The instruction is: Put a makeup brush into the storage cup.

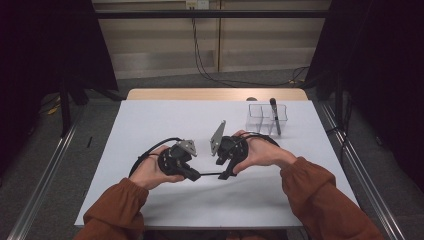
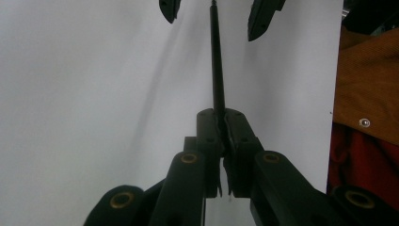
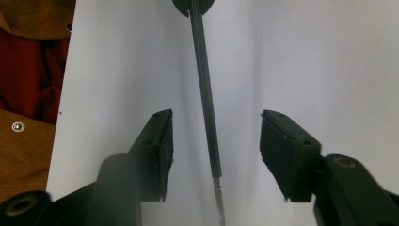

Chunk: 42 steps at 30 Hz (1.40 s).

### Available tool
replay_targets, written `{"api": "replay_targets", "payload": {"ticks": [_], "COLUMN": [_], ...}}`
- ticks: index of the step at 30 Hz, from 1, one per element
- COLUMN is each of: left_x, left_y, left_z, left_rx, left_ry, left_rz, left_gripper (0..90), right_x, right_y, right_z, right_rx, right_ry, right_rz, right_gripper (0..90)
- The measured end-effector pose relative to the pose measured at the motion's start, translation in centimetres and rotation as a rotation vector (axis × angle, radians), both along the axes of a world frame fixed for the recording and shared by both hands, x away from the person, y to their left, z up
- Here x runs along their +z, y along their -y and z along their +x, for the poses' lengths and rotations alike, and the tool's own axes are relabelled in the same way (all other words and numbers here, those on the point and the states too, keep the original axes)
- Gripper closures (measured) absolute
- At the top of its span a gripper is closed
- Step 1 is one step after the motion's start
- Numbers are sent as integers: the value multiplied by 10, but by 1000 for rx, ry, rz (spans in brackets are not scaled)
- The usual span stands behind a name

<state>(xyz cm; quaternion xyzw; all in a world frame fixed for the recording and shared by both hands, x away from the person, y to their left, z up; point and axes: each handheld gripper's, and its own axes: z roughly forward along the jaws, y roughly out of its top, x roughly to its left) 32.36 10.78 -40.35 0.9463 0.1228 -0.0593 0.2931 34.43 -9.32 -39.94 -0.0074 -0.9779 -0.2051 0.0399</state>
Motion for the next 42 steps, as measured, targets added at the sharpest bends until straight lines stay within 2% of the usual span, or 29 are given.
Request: {"api": "replay_targets", "payload": {"ticks": [7,12,14,20,21,22,23,25,26,28,30,31,33,36,39,42], "left_x": [-1,-1,-2,-3,-3,-2,-2,-2,-1,-1,-3,-2,-3,-4,-4,-4], "left_y": [-6,-14,-17,-26,-29,-30,-32,-34,-35,-37,-39,-41,-44,-48,-51,-55], "left_z": [0,0,0,-2,-1,-2,-1,-1,-2,-2,-3,-3,-3,-3,-5,-7], "left_rx": [9,20,30,72,66,83,77,80,80,90,105,104,122,139,157,163], "left_ry": [-1,1,-2,2,6,10,16,7,15,20,16,26,24,39,43,51], "left_rz": [-20,-29,-37,-65,-66,-67,-64,-85,-79,-81,-100,-94,-122,-140,-176,-191], "left_gripper": [859,859,859,860,860,859,860,860,860,860,859,859,859,859,859,859], "right_x": [0,0,0,1,1,1,1,2,1,0,0,-1,-2,-3,-3,-5], "right_y": [10,20,24,37,39,41,44,48,50,53,57,58,62,65,69,73], "right_z": [1,1,0,0,0,0,0,0,0,0,-1,-1,-1,-4,-6,-9], "right_rx": [-58,-86,-102,-135,-142,-149,-152,-168,-177,-187,-194,-201,-215,-239,-239,-246], "right_ry": [25,28,26,30,29,31,35,37,38,39,30,32,29,43,39,26], "right_rz": [32,56,61,97,101,107,119,130,137,149,164,166,176,192,227,259], "right_gripper": [220,181,138,101,100,94,82,81,78,73,70,62,59,34,35,34]}}
